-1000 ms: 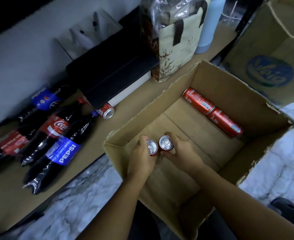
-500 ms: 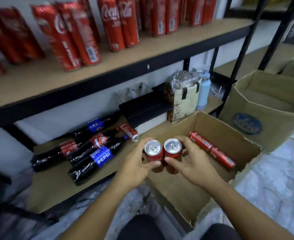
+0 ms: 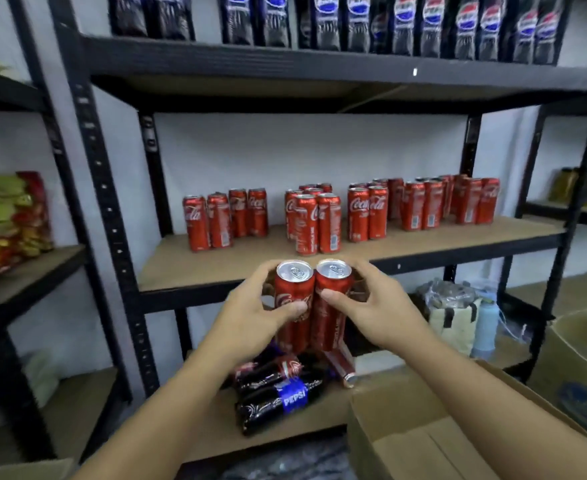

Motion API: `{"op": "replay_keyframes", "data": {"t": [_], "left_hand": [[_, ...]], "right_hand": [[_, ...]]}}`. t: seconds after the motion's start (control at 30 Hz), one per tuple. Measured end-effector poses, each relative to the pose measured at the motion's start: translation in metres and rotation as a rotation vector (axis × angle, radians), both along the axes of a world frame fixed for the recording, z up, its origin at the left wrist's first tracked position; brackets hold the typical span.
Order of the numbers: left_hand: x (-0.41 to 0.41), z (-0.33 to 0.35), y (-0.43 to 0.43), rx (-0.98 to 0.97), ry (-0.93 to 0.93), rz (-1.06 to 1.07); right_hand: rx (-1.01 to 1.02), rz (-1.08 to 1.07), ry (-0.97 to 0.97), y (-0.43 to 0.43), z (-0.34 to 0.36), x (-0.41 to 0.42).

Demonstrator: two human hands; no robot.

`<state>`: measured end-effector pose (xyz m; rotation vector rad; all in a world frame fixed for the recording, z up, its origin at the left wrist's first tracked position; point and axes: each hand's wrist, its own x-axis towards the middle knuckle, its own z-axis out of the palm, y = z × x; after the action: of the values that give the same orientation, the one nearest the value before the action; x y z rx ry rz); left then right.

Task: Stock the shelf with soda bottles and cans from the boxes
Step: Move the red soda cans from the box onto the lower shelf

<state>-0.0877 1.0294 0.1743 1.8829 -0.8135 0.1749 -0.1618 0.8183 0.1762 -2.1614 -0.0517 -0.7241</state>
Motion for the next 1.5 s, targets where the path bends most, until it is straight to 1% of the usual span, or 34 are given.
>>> {"op": "replay_keyframes", "data": {"t": [0.07,0.13,0.23,0.33,0.47,0.67,0.87,1.17,1.33,1.5], "left_hand": [[0.009,0.019,0.017,-0.013,-0.028,0.035],[0.024,0.036,0.028,-0.01,-0.058,0.074],[0.059,0.056,0.035,-0.001,-0.06,0.143],[0.097,0.069,0.031,0.026,-0.096,0.227],[0.146,0.08,0.014,0.05,-0.083,0.268],[0.209,0.081,-0.009,0.064,-0.083,0.313],[0.253,0.077,-0.021,0.069,-0.089,0.354],[0.273,0.068,-0.023,0.092,-0.132,0.385],[0.26,0.063,-0.016,0.149,-0.168,0.403],[0.232,0.065,-0.007,0.2,-0.275,0.412]], "right_hand": [[-0.038,0.044,0.003,0.016,0.026,0.018],[-0.031,0.074,0.024,0.029,0.046,0.039],[-0.035,0.047,0.042,0.042,0.071,0.077],[0.042,0.032,0.082,0.048,0.085,0.118],[0.121,-0.005,0.125,0.047,0.089,0.17],[0.133,-0.059,0.17,0.043,0.088,0.23],[0.131,-0.087,0.178,0.038,0.088,0.275],[0.11,-0.119,0.194,0.037,0.084,0.298],[0.19,-0.049,0.177,0.04,0.084,0.285],[0.099,-0.003,0.162,0.039,0.081,0.253]]}}
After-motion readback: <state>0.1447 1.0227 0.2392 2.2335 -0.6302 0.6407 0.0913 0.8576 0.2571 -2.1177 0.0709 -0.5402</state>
